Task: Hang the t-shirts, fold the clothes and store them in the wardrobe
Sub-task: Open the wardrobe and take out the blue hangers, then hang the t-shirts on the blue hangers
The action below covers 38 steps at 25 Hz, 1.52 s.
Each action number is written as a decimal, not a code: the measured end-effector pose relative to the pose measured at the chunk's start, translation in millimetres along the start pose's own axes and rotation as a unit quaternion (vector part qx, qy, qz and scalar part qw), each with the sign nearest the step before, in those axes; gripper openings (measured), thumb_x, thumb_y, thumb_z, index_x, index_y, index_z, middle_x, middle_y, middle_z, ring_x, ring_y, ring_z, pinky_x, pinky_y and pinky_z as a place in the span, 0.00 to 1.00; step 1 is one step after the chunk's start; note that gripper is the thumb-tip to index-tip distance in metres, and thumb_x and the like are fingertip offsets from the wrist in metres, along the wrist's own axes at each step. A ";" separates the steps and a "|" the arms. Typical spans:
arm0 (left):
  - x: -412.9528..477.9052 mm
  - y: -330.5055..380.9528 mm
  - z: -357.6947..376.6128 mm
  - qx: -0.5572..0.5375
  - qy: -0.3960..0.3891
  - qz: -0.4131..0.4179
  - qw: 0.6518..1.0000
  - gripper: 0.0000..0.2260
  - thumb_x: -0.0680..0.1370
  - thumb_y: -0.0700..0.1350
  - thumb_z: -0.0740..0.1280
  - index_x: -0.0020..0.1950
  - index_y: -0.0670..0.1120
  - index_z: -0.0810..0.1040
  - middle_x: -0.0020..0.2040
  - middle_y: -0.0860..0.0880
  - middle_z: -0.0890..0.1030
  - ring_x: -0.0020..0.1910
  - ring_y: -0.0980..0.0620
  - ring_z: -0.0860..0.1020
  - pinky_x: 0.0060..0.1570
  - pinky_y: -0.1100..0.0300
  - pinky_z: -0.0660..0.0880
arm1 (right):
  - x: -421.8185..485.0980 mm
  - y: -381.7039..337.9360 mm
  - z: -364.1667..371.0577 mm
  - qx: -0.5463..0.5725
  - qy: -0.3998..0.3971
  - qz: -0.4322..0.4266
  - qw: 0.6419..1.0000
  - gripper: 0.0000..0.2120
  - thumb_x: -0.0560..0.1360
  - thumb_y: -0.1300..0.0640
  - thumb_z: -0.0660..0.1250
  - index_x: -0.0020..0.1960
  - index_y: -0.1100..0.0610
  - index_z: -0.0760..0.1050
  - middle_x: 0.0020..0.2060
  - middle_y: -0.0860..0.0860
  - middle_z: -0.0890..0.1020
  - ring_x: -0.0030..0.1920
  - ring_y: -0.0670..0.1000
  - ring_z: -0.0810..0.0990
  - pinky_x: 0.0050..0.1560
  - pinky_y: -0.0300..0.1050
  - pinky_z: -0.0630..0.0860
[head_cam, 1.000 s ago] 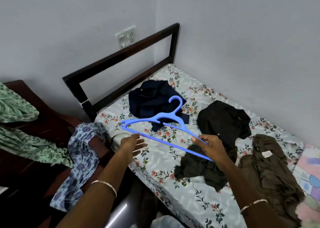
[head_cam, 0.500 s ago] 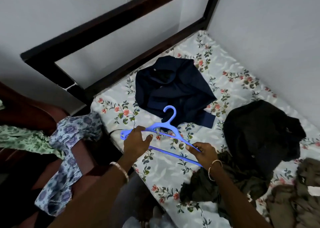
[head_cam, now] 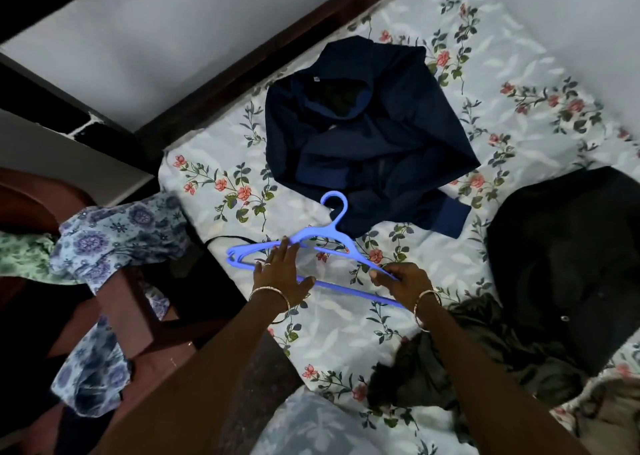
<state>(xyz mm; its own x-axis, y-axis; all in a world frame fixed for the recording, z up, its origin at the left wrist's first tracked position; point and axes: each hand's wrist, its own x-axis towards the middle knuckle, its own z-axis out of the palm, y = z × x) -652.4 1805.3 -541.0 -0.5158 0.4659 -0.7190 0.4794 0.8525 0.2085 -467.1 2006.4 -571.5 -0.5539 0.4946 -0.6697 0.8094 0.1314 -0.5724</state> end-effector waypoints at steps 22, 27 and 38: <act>-39.2 31.8 0.4 -0.009 0.105 0.115 0.988 0.18 0.79 0.47 0.66 0.69 0.46 0.73 0.65 0.43 0.75 0.62 0.39 0.75 0.58 0.46 0.72 | -83.9 19.9 27.4 -0.057 0.231 -0.016 0.971 0.10 0.76 0.64 0.65 0.52 0.58 0.84 0.46 0.59 0.84 0.48 0.62 0.82 0.51 0.54 0.78; -67.8 56.8 8.3 -0.049 0.109 0.215 0.969 0.12 0.78 0.43 0.67 0.60 0.44 0.79 0.57 0.43 0.81 0.59 0.39 0.77 0.57 0.45 0.74 | -150.8 32.5 37.8 0.028 0.309 0.022 0.950 0.09 0.76 0.63 0.66 0.51 0.59 0.84 0.42 0.58 0.86 0.44 0.61 0.83 0.42 0.44 0.71; -72.6 143.0 92.8 -0.036 -0.002 0.316 0.948 0.08 0.78 0.42 0.64 0.54 0.45 0.81 0.46 0.44 0.84 0.49 0.43 0.81 0.50 0.51 0.77 | -193.8 146.8 22.1 0.099 0.389 0.274 0.874 0.17 0.77 0.64 0.65 0.65 0.65 0.73 0.62 0.66 0.75 0.57 0.67 0.77 0.53 0.54 0.74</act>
<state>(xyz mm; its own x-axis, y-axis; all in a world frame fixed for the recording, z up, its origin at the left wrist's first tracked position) -480.5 1871.3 -520.5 -0.1394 0.8884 -0.4374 0.6418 0.4174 0.6433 -245.3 1910.8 -536.2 0.2698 0.8811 -0.3884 0.8191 -0.4221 -0.3886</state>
